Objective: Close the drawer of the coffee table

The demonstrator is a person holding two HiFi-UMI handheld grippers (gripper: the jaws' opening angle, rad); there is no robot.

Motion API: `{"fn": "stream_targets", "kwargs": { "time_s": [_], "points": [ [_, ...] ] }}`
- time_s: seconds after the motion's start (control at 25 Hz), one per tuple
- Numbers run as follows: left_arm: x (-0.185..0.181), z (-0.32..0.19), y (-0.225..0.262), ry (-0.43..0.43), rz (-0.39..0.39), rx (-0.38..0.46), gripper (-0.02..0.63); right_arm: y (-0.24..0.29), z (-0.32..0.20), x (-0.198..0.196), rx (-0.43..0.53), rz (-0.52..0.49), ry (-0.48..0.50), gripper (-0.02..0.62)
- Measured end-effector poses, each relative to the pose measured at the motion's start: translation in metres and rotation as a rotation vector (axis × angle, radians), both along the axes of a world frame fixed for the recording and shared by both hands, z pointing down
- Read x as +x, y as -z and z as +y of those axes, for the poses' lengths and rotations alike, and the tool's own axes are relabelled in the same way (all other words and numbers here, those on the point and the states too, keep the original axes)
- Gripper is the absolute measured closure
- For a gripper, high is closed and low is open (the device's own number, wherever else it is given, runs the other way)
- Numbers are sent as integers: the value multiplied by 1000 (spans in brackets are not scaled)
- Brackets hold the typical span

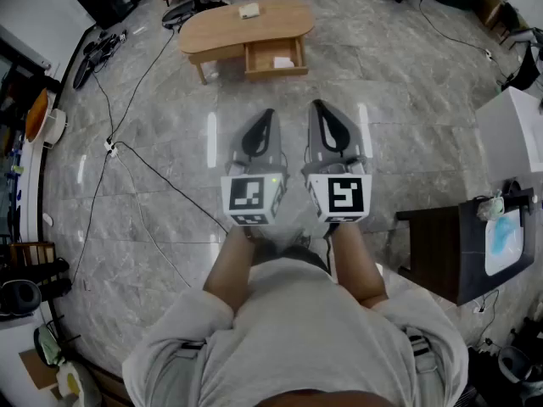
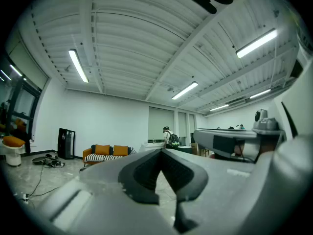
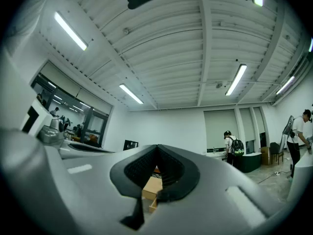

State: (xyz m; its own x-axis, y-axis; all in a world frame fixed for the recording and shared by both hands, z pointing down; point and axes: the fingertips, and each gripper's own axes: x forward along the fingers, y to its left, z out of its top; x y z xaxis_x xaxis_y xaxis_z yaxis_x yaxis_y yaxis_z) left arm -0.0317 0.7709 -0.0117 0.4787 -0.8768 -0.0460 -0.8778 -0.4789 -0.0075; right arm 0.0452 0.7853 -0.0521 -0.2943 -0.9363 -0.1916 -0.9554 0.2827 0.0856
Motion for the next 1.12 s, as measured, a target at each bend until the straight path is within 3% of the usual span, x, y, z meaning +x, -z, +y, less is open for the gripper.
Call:
{"fn": "stream_targets", "kwargs": {
  "time_s": [0.4,0.68,0.88,1.12],
  "points": [
    [13,-10,-10,13,-15,-12,585,-7,-9,14,15,-2,6,589],
    [5,-47,-22,28,-5,-32,586,-26,-43,17,-13,-11,-4,589],
    [-5,-100,-33,26,16,-52,586,-39,-93,7,-41,2,-3,589],
    [-16,-207,-40,14,26,-53,586,-42,-195,1,-34,24,-30,589]
  ]
}}
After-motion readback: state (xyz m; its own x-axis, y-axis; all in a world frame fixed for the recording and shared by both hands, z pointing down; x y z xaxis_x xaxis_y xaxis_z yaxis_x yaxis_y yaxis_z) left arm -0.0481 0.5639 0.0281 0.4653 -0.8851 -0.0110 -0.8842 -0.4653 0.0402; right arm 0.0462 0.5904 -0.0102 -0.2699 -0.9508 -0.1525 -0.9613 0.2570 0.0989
